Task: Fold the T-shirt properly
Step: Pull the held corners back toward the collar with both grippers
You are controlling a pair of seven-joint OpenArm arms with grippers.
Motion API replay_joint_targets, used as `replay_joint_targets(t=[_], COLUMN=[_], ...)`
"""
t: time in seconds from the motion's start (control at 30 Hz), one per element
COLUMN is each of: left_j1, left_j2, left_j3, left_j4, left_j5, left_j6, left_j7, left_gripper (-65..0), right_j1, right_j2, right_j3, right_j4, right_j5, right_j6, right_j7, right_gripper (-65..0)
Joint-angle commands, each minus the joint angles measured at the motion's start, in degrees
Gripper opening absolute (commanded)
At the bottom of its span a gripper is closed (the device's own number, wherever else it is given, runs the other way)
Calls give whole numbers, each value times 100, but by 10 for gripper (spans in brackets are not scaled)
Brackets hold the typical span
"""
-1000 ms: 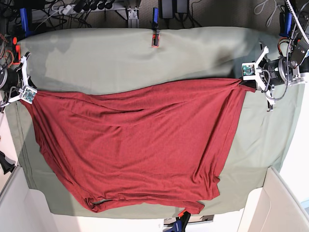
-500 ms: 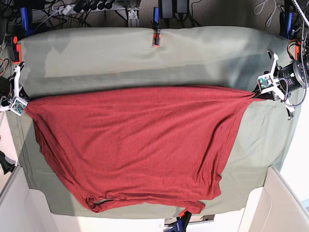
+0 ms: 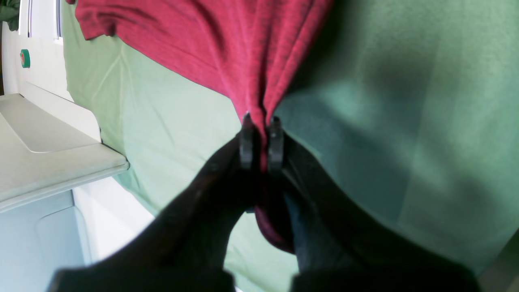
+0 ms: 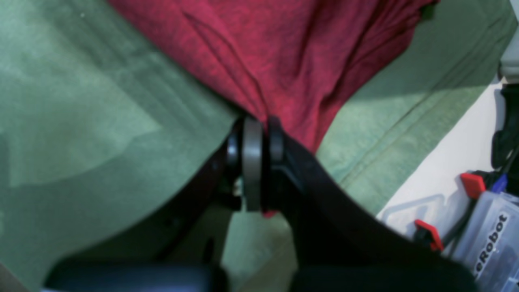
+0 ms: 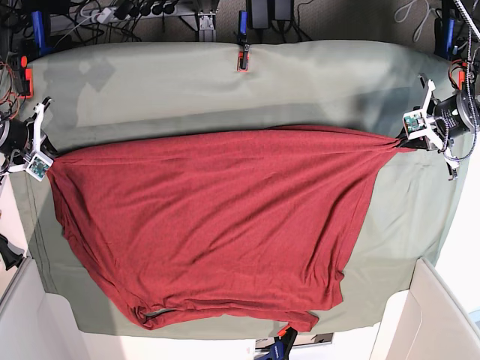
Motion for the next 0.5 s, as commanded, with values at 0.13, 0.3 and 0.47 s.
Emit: replay_joint_targets(t=[0.13, 0.3, 0.47], left_j1=[-63, -208, -870], left_j2=[-149, -151, -151], left_j3=[-85, -31, 452], left_j4=[35, 35, -173], left_j5=[46, 179, 293], left_j6=[42, 42, 42], left_j7=[-70, -184, -175], left_gripper=[-650, -650, -650], right_j1=[90, 92, 92], right_j2=[109, 109, 109], right_j3=[79, 79, 79], right_j4=[-149, -317, -319], right_j5=[120, 282, 284], right_j6=[-26, -26, -24], right_j7=[68, 63, 57], right_gripper=[-650, -650, -650])
